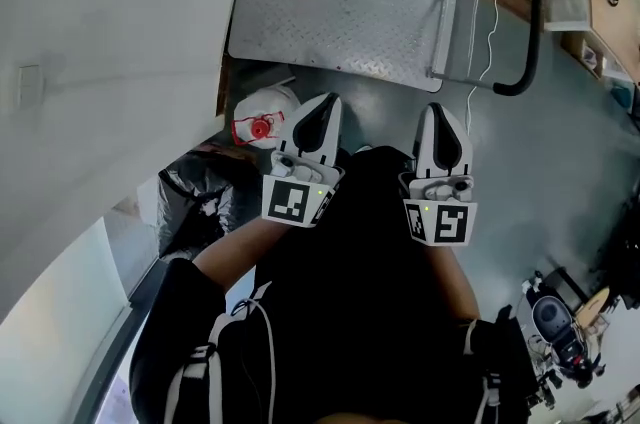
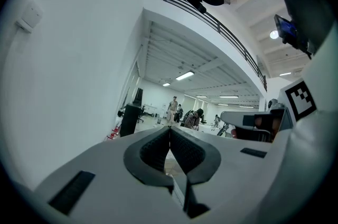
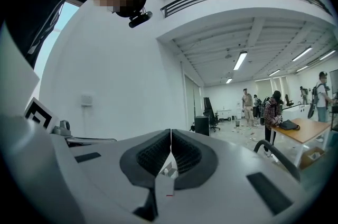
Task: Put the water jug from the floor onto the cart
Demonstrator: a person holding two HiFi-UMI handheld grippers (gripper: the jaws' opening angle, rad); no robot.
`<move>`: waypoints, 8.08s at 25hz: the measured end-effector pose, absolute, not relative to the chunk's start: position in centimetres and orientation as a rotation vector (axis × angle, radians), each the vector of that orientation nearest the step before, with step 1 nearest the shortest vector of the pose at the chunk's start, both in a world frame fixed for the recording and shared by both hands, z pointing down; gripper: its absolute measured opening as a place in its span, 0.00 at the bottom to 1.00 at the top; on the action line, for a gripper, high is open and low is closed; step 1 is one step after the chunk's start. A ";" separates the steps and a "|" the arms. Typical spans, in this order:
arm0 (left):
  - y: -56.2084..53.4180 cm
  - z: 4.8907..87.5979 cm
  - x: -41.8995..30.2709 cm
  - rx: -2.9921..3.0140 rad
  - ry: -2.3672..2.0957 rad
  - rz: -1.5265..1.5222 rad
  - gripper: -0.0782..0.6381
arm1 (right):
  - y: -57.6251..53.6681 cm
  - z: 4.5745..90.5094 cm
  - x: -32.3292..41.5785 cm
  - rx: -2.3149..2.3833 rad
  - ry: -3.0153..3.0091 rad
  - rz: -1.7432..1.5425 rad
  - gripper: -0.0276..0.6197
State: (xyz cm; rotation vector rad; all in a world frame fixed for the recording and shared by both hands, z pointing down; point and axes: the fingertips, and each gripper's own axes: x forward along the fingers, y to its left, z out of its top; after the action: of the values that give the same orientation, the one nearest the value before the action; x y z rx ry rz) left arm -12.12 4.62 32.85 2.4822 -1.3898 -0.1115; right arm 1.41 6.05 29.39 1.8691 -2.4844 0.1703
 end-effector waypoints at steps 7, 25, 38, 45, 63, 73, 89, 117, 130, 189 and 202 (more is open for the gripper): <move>1.9 34.4 -13.3 2.496 -1.355 -0.043 0.13 | 4.7 29.3 1.8 1.874 -2.442 0.143 0.07; 2.2 48.2 -19.4 2.148 -1.510 0.276 0.13 | 0.6 30.0 0.4 1.675 -2.540 0.135 0.07; 7.8 66.7 -25.9 1.804 -1.370 0.639 0.15 | 0.5 31.1 -5.2 1.455 -2.584 0.064 0.07; 11.6 76.3 -27.3 1.555 -1.266 0.732 0.28 | 0.0 32.8 -6.8 1.405 -2.541 0.087 0.07; 17.7 89.6 -29.1 1.418 -1.016 0.871 0.33 | 0.5 37.5 -8.2 1.400 -2.453 0.154 0.07; 18.1 94.4 -28.2 1.368 -0.985 0.928 0.32 | 0.6 39.4 -7.8 1.388 -2.388 0.095 0.07; 16.3 96.3 -29.9 1.293 -1.120 0.974 0.20 | 0.3 40.1 -5.8 1.421 -2.337 0.094 0.07; 16.7 88.0 -32.0 1.215 -1.113 0.788 0.19 | 1.3 35.3 -6.4 1.561 -2.370 0.207 0.07; 14.9 82.7 -32.0 1.320 -1.067 0.932 0.19 | 2.3 31.9 -2.7 1.784 -2.348 0.148 0.07; -17.7 71.8 -1.7 1.631 -1.003 0.901 0.19 | -7.9 30.8 22.9 2.173 -2.312 0.261 0.07; -21.0 73.7 3.7 1.673 -0.842 0.845 0.19 | -9.3 30.3 24.4 2.330 -2.084 0.232 0.07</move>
State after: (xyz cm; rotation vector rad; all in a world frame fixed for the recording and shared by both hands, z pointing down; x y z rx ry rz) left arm 3.73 -20.98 73.66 1.6727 -0.8418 0.8447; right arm 24.36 -9.27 30.32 2.3305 -2.0844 0.2325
